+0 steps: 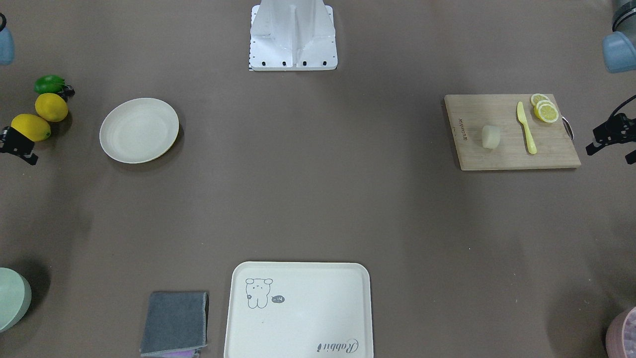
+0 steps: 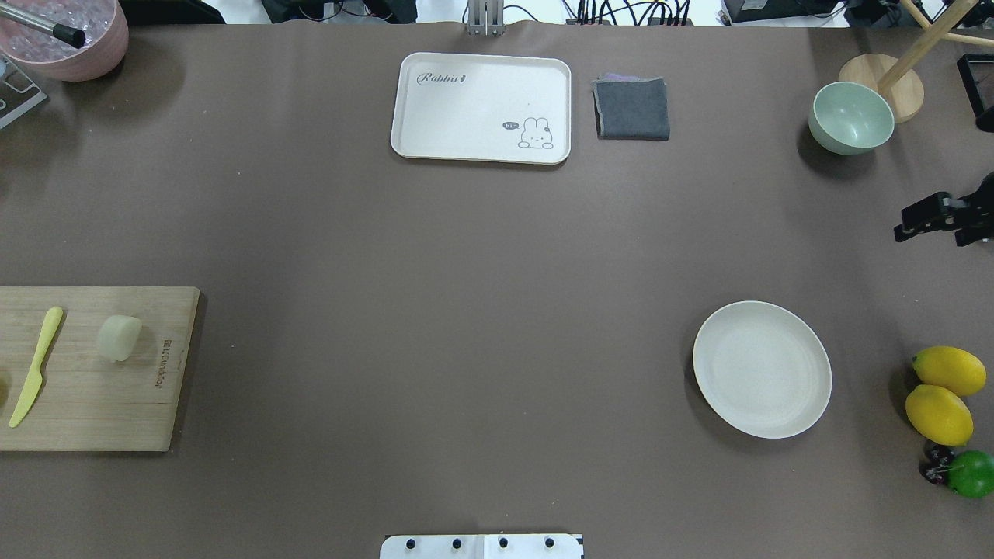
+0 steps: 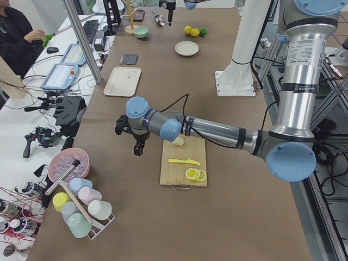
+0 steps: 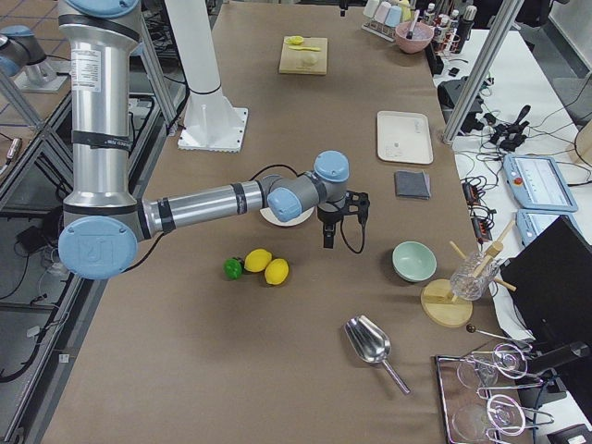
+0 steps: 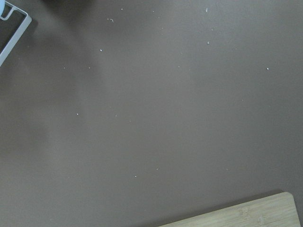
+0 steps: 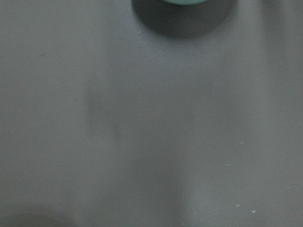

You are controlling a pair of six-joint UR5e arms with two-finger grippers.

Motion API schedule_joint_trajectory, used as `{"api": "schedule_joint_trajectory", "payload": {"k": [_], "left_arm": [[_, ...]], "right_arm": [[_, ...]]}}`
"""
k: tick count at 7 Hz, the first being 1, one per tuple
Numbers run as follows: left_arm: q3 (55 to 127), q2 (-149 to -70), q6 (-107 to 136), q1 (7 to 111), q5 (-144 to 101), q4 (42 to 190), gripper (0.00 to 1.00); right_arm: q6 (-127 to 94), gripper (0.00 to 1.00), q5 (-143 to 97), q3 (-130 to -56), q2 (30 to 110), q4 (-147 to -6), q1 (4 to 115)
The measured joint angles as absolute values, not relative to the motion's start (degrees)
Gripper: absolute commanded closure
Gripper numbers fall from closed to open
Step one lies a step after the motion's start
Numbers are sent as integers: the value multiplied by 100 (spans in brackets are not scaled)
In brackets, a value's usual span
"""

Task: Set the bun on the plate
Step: 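Move the right gripper down to the edge of the white plate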

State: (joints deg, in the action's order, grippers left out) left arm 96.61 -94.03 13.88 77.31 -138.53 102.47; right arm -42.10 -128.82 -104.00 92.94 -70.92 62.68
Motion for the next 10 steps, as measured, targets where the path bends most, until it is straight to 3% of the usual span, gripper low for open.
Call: {"api": "schedule_joint_trajectory", "payload": {"k": [5, 6, 7, 8, 10], "left_arm": [[9658, -9426, 1460, 7691, -13829, 10253, 2], [9670, -9434, 1495, 7691, -13826, 10255, 2], [9699, -9440, 1546, 7690, -13827, 10256, 2], [9735, -9445, 1615, 7690, -13833, 10257, 2], [9754, -9446, 1659, 7653, -13826, 10275, 2]], "right_arm": [[-4997, 21, -12782, -10382, 9607, -6160, 4800], [-5011, 32, -12755, -10366, 9610, -6149, 4647], [-5003, 63, -12715, -10331, 9609, -6145, 4528], [-4991, 100, -12702, -10297, 9609, -6144, 4464], [-4978, 100, -12708, -10246, 9599, -6144, 4434]]}}
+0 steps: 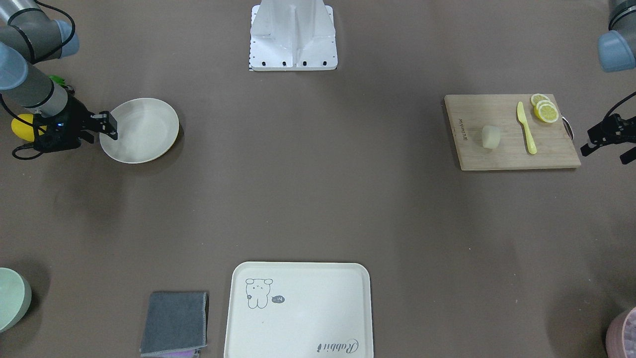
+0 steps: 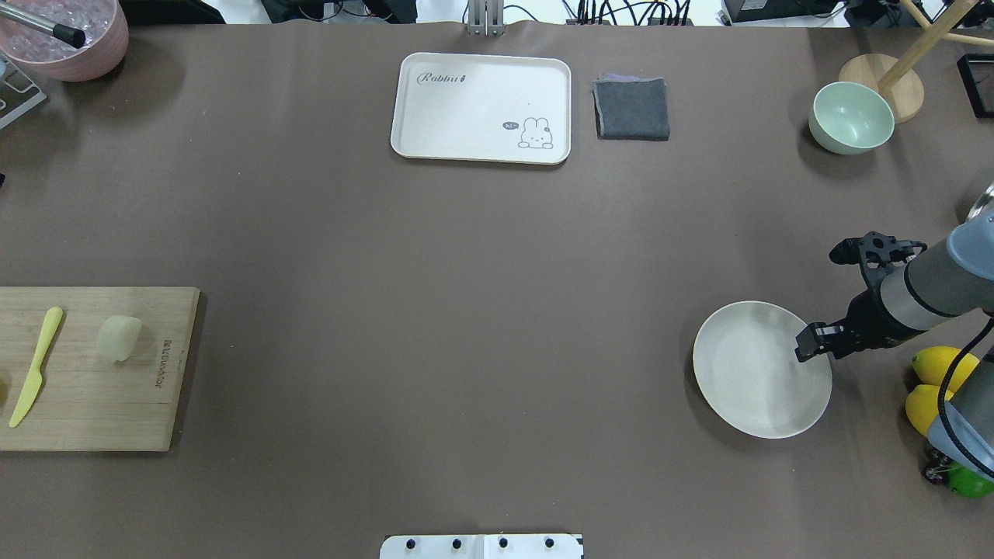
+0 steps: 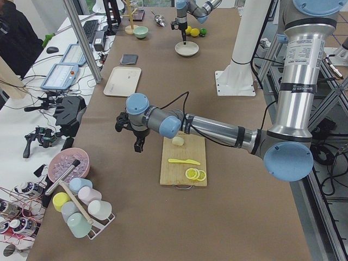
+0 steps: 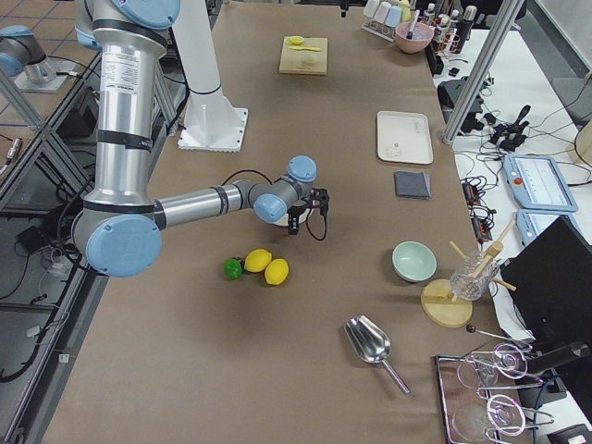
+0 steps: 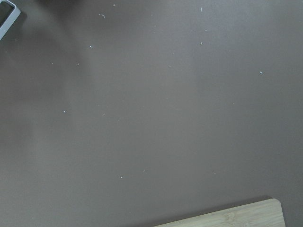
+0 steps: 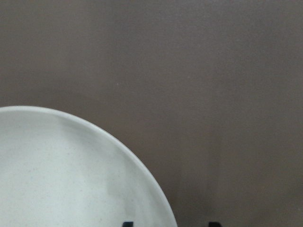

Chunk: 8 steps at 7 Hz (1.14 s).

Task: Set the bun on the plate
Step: 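Move the right gripper down to the edge of the white plate, then push the white plate to table center with right gripper while left reaches bun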

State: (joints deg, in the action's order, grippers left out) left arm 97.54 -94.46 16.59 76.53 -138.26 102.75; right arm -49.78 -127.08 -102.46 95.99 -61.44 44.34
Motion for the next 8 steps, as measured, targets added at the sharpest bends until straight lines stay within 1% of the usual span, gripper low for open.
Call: {"api": "schedule_joint_trajectory", "payload": {"k": [4, 6, 8], "left_arm": [[9735, -9387, 1946, 7372, -13800, 10708, 2], [9932, -9371, 2747, 7042, -13682, 10817, 3], [10391, -9091, 3818, 6304, -13143, 10992, 3]], "right_arm": [[-4985, 100, -12928, -10300, 9386, -6140, 4460], [-5373, 100, -13215, -10297, 8684, -6187, 4497], [-6514, 100, -13087, -10194, 7783, -6205, 4108]]}}
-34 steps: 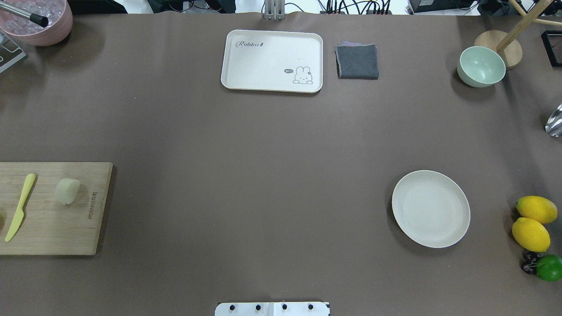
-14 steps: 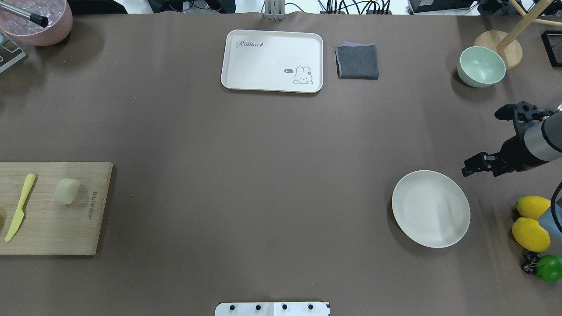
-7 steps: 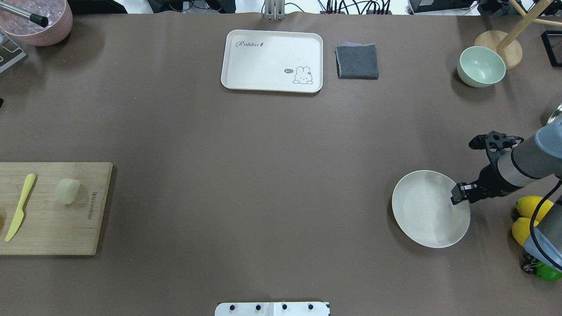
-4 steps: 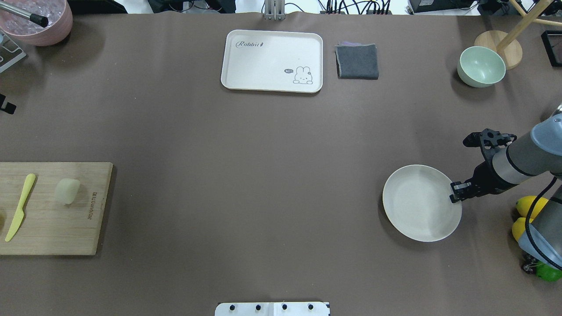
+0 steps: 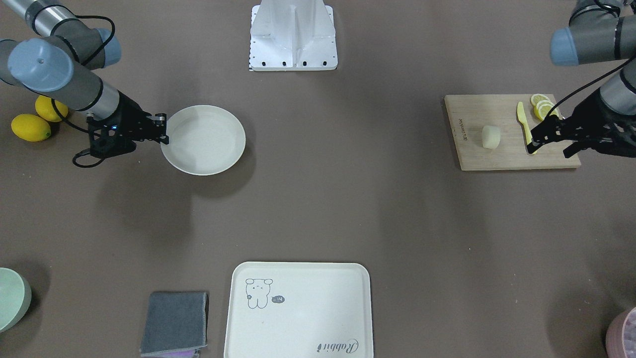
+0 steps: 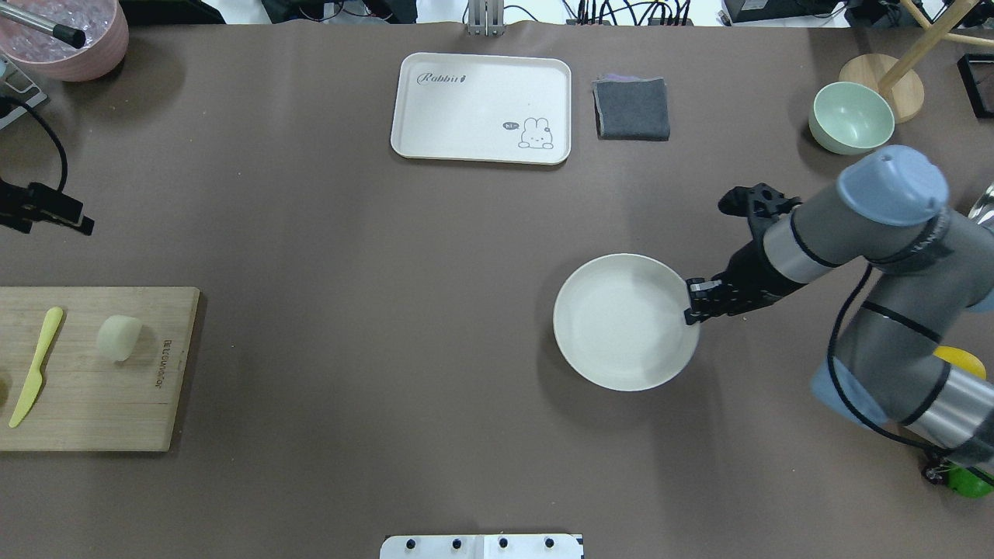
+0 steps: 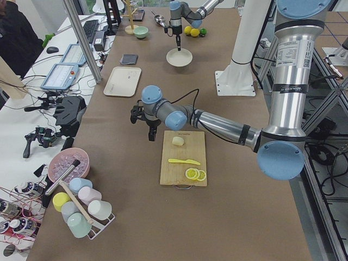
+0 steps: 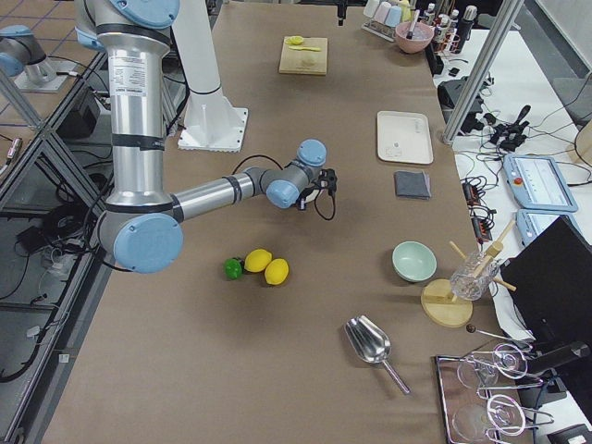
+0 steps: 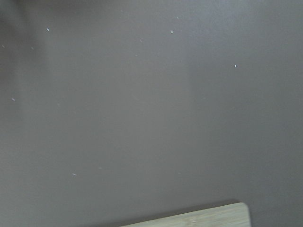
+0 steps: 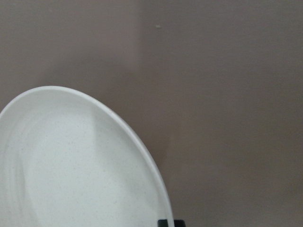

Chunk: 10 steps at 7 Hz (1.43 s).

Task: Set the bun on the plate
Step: 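Push the white plate to table center with right gripper while left reaches bun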

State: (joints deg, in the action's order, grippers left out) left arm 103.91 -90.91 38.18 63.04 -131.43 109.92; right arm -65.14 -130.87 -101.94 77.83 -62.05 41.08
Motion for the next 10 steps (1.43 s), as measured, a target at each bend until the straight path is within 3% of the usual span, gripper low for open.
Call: {"api": "schedule_joint_trajectory", "payload": {"k": [5, 10], "left_arm": [[10542, -8187, 4917, 5138, -12444, 12393, 7], [10233, -7975, 4957, 4559, -11951, 13137, 18]], "right_arm": [[-7741, 100, -12251, -9114, 6096, -6174, 3309], [-7797, 100, -12218, -8903, 5968, -6161, 3276]]}}
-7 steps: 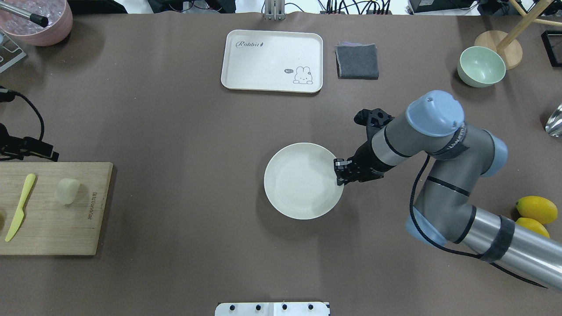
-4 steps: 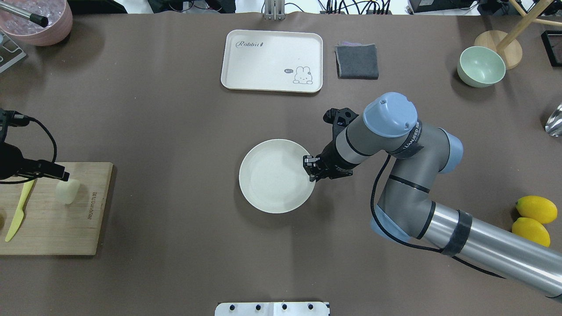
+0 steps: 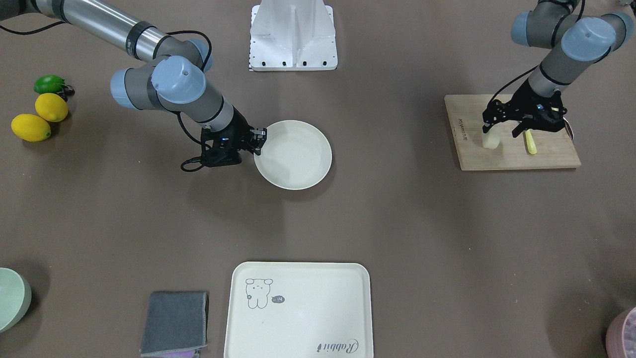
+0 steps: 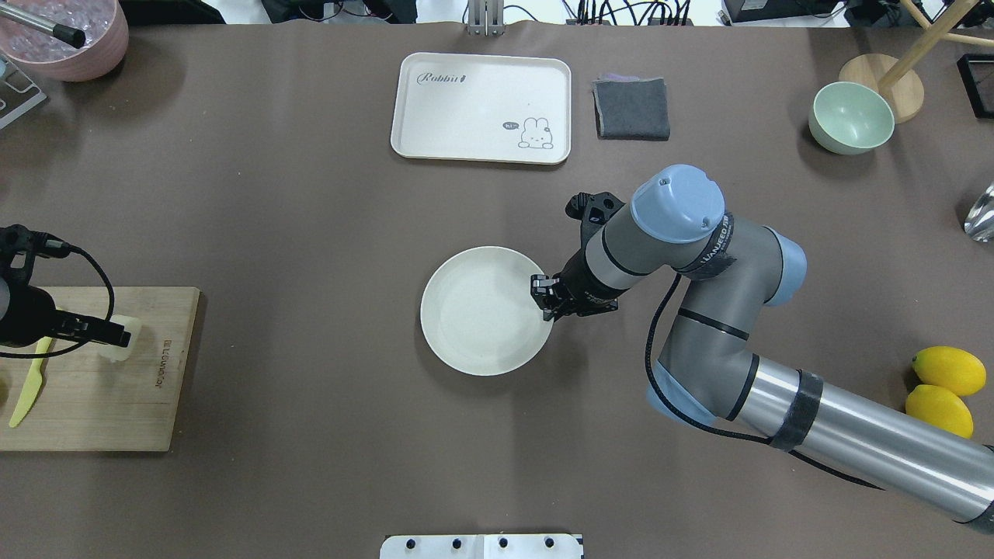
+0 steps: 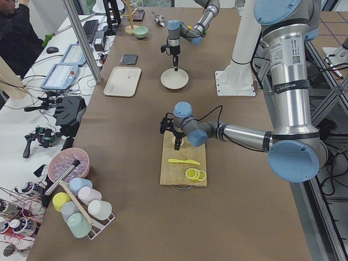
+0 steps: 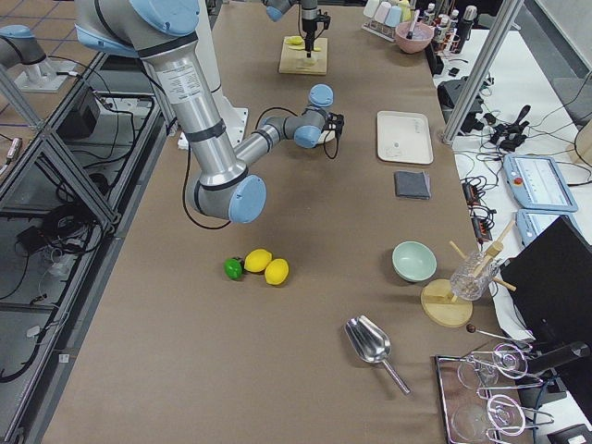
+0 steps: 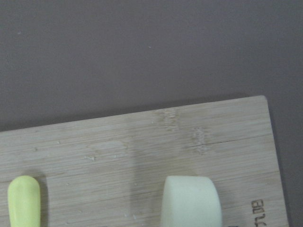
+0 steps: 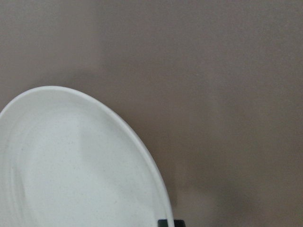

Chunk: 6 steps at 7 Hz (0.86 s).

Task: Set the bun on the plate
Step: 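Push the white plate to table center with right gripper while left reaches bun, then grasp and lift the white bun with the left gripper while the right arm withdraws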

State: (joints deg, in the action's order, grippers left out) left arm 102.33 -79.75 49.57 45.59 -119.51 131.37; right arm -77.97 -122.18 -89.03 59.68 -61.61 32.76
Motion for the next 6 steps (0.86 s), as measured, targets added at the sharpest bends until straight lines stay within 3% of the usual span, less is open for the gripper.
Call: {"api": "schedule_joint_trajectory", "payload": {"k": [1, 2, 4, 6], "left_arm": [[10121, -7974, 4959, 4528, -11947, 13326, 23], [10071, -7984, 4967, 4513, -11945, 13415, 32], [10059, -8021, 4993, 4490, -11950, 13460, 48], [10106, -8031, 4998, 4483, -11957, 13473, 53]], "right_arm": [[-7802, 88, -12224, -8903, 5965, -6161, 3273], [-7804, 1, -12232, -8904, 5964, -6159, 3270], [-7804, 0, -12236, -8920, 5967, -6150, 3264], [-7809, 0, -12238, -8947, 5979, -6146, 3280]]}}
